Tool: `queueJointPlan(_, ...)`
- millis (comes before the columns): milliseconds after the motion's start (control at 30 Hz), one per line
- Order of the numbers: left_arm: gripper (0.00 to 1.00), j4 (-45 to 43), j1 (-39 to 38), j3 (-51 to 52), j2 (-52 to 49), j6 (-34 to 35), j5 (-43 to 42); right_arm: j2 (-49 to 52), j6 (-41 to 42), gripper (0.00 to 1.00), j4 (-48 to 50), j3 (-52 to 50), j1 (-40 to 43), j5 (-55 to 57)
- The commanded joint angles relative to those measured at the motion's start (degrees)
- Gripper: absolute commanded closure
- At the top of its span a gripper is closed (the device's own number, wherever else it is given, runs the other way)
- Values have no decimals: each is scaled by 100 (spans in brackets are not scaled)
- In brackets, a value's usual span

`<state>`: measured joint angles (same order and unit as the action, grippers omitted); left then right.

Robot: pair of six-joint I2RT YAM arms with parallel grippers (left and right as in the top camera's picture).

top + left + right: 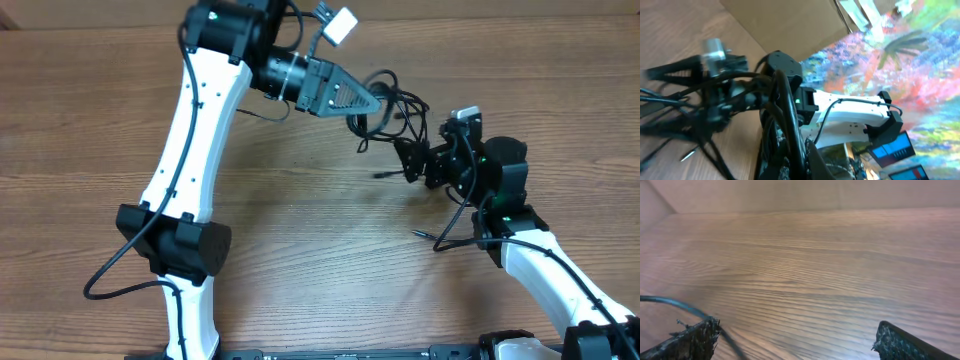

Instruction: Untangle cables

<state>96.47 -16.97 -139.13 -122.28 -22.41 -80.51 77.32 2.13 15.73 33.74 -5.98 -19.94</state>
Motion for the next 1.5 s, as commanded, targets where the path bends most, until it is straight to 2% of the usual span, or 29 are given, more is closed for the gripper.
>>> queueJointPlan(0,96,24,546,-85,48,57,57,-15,0,0,-24,52,188,125)
queueJointPlan(400,96,35,2308,-85,48,63,184,-15,-4,0,-85,52,254,129)
queueJointPlan(533,96,35,2643,-85,48,127,188,-15,0,0,-109,52,273,42)
queueJointPlan(700,96,35,2529,-85,48,118,772,-15,57,0,142,52,273,-1224)
queueJointPlan(1000,96,35,1716,-85,48,-79,1886,-15,1086,0,1556,52,273,-2933)
queueJointPlan(1133,96,35,1346,-85,48,-402,2337,-17,1191,10,2000,52,273,-3624)
queueJointPlan(1233,95,35,1071,-85,48,-732,2677,-17,1613,17,2107,52,273,-3727)
queueJointPlan(1467,96,35,761,-85,48,-1325,2712,-17,1613,17,2105,52,273,-3576)
